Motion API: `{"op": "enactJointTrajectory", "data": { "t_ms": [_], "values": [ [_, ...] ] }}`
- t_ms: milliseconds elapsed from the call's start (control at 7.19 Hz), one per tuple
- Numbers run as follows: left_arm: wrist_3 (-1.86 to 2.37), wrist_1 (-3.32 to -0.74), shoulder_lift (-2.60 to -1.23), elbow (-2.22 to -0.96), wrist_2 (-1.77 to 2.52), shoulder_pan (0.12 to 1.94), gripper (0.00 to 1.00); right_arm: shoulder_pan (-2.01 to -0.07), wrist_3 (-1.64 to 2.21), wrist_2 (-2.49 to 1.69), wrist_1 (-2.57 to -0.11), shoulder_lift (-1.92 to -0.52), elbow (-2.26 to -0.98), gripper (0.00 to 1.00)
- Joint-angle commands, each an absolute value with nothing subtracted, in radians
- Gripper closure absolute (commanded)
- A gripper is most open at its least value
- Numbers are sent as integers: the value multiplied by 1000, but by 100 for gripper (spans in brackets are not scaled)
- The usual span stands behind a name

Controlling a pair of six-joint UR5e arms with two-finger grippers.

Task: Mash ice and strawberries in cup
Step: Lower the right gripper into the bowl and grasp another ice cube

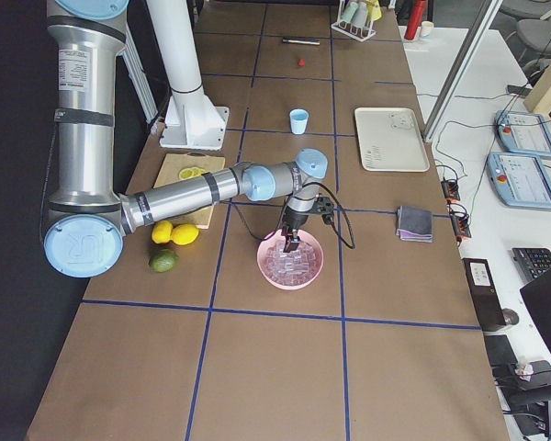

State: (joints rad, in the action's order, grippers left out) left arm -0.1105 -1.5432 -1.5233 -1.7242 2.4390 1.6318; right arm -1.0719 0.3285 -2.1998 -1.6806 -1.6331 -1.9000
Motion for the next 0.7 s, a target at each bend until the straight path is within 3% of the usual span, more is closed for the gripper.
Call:
{"op": "enactJointTrajectory", "data": {
  "t_ms": [0, 556],
  "values": [
    [-110, -1543, -1523, -1724, 2439, 1632, 0, -1049, 327, -2200, -1680, -1632, -1885, 33],
    [-110, -1543, -1525, -1724, 2439, 1631, 0, -1043, 324, -2198, -1680, -1612, -1841, 33]
  ]
}}
